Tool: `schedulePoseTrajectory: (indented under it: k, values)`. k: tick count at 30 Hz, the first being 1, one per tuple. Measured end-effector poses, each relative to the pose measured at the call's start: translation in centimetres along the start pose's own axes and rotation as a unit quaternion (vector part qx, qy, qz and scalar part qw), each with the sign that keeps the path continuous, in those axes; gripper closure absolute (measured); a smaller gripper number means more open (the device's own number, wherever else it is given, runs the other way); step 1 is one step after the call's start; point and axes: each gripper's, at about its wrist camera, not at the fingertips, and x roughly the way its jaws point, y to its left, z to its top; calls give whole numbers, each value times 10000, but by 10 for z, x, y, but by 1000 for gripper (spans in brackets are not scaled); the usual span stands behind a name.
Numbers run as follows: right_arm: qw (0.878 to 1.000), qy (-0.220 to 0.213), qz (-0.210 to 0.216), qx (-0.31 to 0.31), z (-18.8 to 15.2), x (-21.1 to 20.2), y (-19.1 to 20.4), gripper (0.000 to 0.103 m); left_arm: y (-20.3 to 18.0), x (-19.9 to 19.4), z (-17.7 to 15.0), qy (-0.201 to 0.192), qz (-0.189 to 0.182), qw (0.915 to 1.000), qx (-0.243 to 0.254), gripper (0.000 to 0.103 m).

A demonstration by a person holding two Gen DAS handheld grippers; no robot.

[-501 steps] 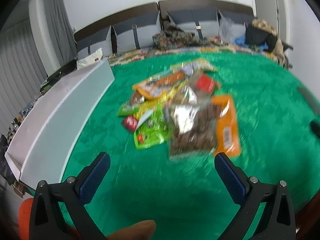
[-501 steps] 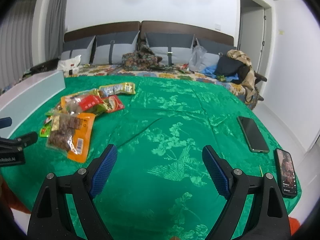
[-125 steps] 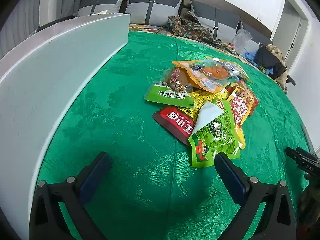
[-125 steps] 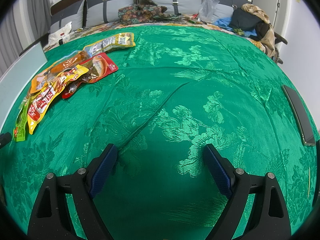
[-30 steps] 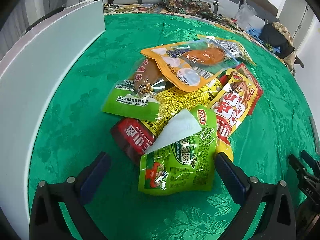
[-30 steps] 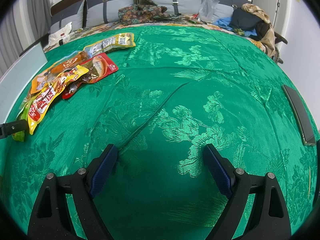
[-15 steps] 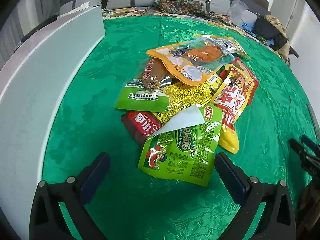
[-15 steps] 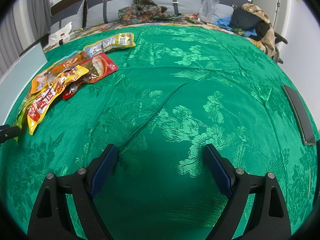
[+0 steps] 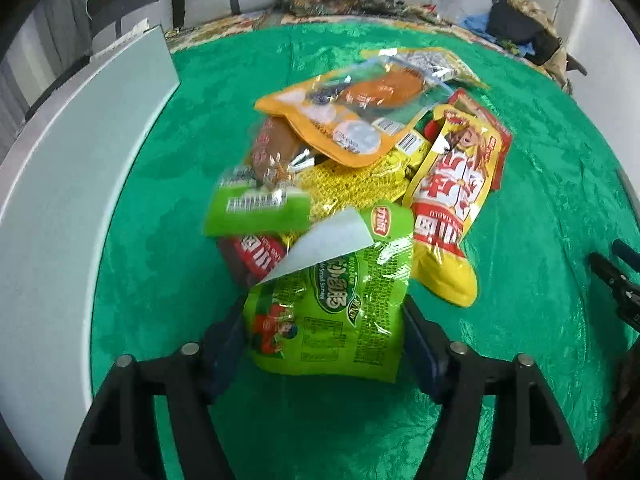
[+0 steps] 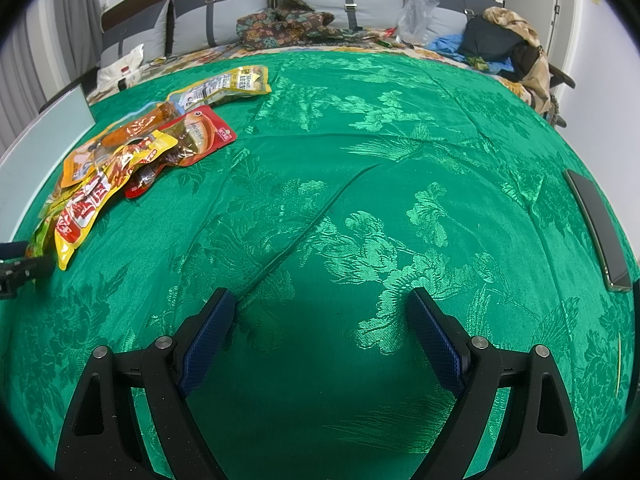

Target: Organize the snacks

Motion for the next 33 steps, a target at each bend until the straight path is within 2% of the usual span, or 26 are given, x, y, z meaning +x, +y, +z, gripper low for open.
schedulePoseTrajectory:
  k: [2, 10, 11, 12, 14, 17, 21, 23, 24, 25, 26, 28, 30, 33]
  values:
    - [10000, 1, -1, 0, 0, 0, 0, 12, 3, -4, -5, -38, -48, 9999, -85, 39]
    - [9999, 103, -7, 103, 4, 0, 0, 13, 35, -37, -31, -401, -350, 9959, -732, 39]
    - [9988, 254, 174, 372, 10, -1, 0, 13, 37, -42, -33, -455, -348, 9955, -757, 39]
    - [9931, 397, 742, 820, 18, -4, 3, 13, 38, -45, -34, -503, -336, 9951, -776, 39]
    - [9799, 554, 1435, 1273, 34, -4, 24, 13, 43, -54, -36, -619, -319, 9939, -851, 39]
    - [9707, 874, 1911, 1167, 66, 11, 84, 14, 50, -69, -39, -753, -315, 9921, -957, 39]
    - [9733, 1393, 1615, 844, 84, 51, 153, 14, 58, -84, -45, -883, -200, 9916, -929, 39]
    - [9830, 1304, 1200, 470, 83, 52, 170, 16, 63, -90, -51, -922, -174, 9912, -930, 39]
    - [9839, 1355, 1124, 304, 81, 54, 175, 18, 65, -92, -54, -938, -165, 9910, -936, 39]
    - [9860, 1292, 1046, 141, 78, 51, 177, 38, 66, -94, -57, -960, -163, 9907, -952, 39]
    - [9863, 1227, 1096, 73, 74, 47, 176, 51, 67, -95, -60, -973, -175, 9904, -969, 39]
    - [9848, 1254, 1169, 270, 65, 42, 160, 57, 66, -96, -64, -992, -224, 9896, -1018, 39]
    - [9812, 1305, 1325, 515, 57, 36, 141, 59, 65, -98, -67, -1016, -275, 9891, -1028, 39]
    - [9622, 1271, 2059, 1253, 40, 22, 103, 59, 63, -102, -68, -1068, -355, 9884, -1017, 39]
